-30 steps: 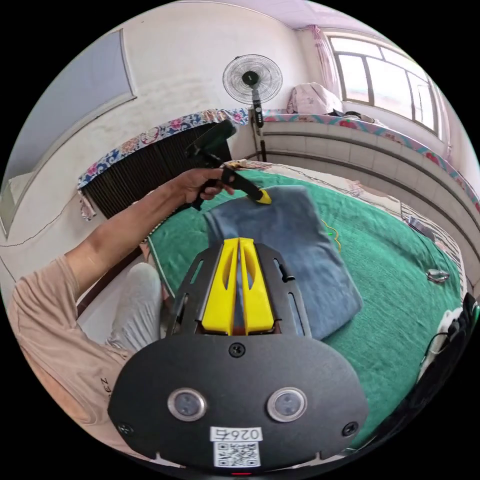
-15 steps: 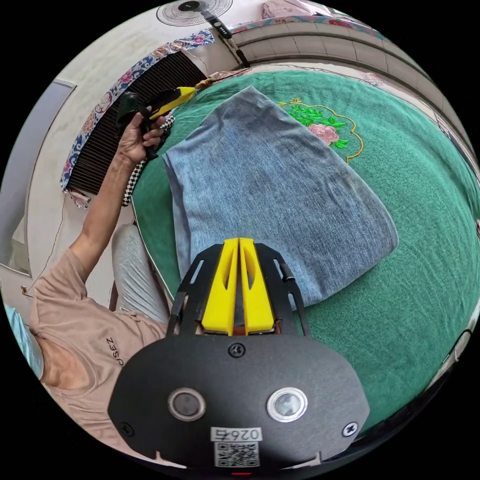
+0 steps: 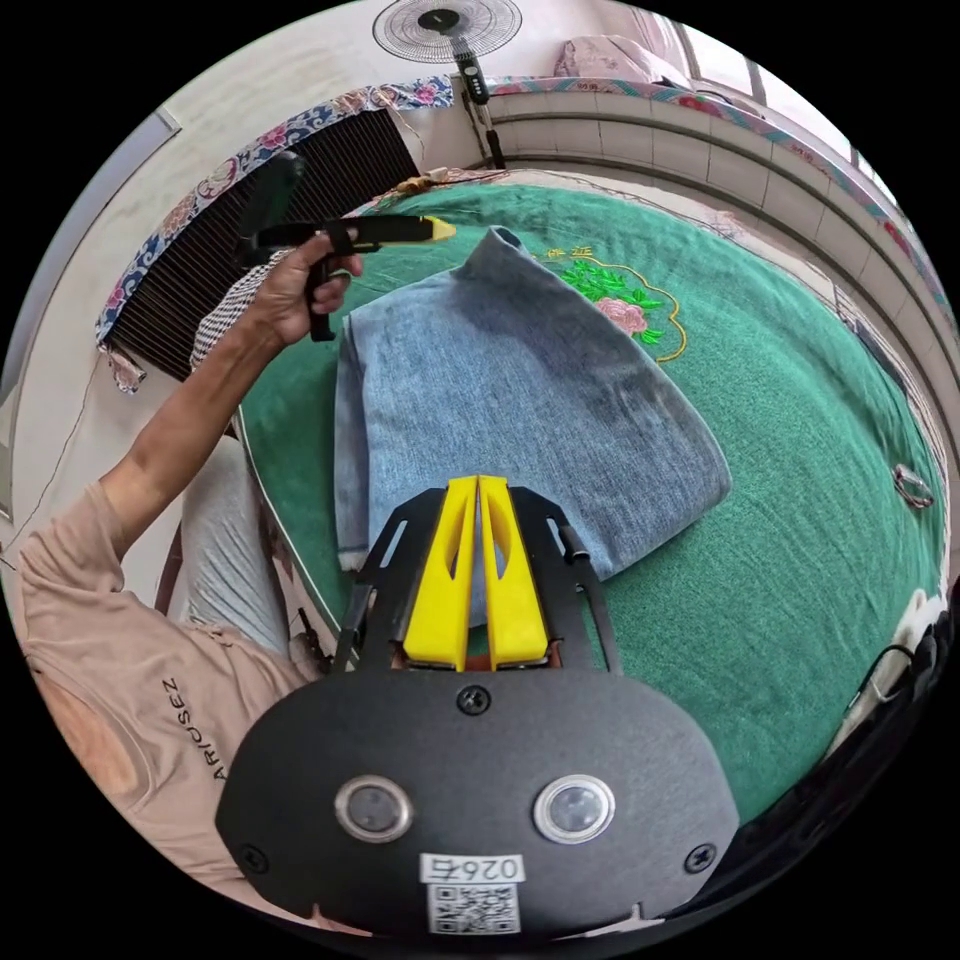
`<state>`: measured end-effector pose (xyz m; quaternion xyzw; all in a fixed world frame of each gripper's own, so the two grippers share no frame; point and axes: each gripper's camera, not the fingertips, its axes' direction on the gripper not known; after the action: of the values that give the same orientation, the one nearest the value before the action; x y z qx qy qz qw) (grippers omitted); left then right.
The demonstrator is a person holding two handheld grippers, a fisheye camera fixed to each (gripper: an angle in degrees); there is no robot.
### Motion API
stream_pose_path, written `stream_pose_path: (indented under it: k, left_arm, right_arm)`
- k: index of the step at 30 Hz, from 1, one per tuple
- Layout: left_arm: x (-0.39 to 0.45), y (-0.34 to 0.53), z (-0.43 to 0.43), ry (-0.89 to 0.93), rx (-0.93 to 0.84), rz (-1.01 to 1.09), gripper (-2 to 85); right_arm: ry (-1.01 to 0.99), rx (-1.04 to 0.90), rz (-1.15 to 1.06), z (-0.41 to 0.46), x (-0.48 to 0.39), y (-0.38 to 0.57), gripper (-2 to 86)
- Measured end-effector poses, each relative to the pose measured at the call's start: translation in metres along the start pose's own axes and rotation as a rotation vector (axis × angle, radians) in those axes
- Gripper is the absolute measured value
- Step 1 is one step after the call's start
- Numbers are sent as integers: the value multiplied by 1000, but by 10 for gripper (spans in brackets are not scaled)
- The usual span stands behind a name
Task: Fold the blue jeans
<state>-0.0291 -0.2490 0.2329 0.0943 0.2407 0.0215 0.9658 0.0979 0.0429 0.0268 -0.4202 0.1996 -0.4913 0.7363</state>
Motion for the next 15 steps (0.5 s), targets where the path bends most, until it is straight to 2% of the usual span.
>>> stream_pose_path:
  k: [3,5,8,11,15]
  left_arm:
    - [12,-27,33,-5,-105,78,-10]
    - [-2,-38,75,-187,-252,103,-9]
    - [-31,-52,102,-110,-350,14,-9]
    - [-33,-62,114,-110,-438,21,-9]
    - [-11,-59,82,-217,-353,76,-9]
  right_arm:
    - [-77,-47,-4,16,-2,-8,-9]
    - [-65,-39,-15,21,-8,-10,-9]
    - [-62,-32,-28,15,-8,-9,-9]
    - [-134,-2,9,6,9,-8,-9]
    - [-188,-4,5,9,26,-13,-9]
